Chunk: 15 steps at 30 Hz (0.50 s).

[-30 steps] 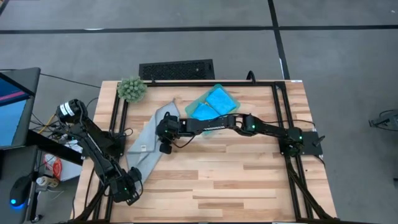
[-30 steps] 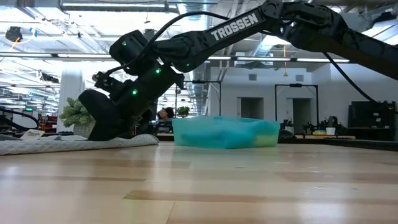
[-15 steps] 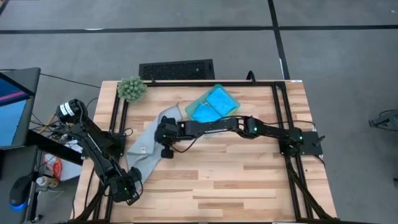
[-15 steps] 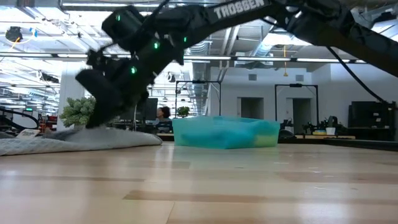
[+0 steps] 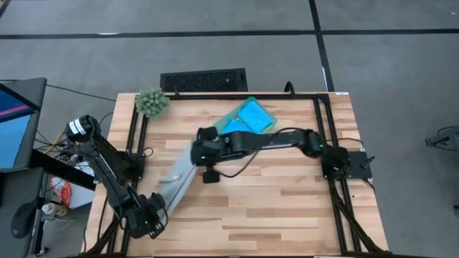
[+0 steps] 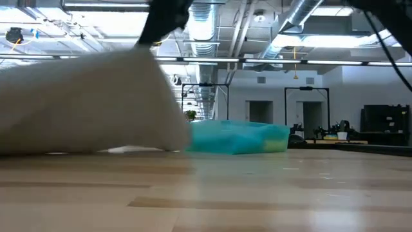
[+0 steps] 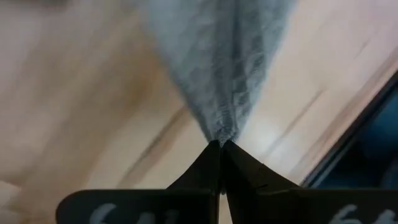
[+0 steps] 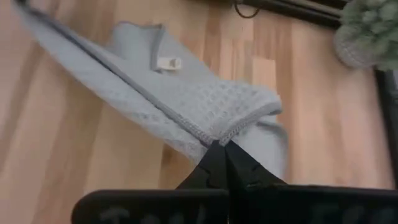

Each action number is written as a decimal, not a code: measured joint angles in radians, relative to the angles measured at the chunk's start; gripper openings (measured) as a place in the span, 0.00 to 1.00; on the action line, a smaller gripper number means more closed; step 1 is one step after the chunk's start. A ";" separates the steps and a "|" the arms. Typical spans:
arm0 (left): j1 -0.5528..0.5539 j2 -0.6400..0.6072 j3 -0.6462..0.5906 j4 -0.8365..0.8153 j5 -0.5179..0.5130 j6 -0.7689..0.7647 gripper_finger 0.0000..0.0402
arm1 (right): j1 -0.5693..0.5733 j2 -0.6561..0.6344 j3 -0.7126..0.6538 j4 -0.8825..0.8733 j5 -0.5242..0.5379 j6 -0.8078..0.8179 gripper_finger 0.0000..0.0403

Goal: Fold microfiber towels
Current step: Fold the gray microfiber towel

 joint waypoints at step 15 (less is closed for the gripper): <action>0.010 -0.002 0.456 -0.754 -0.446 -0.043 0.00 | 0.210 -0.363 0.000 -0.257 0.173 0.158 0.00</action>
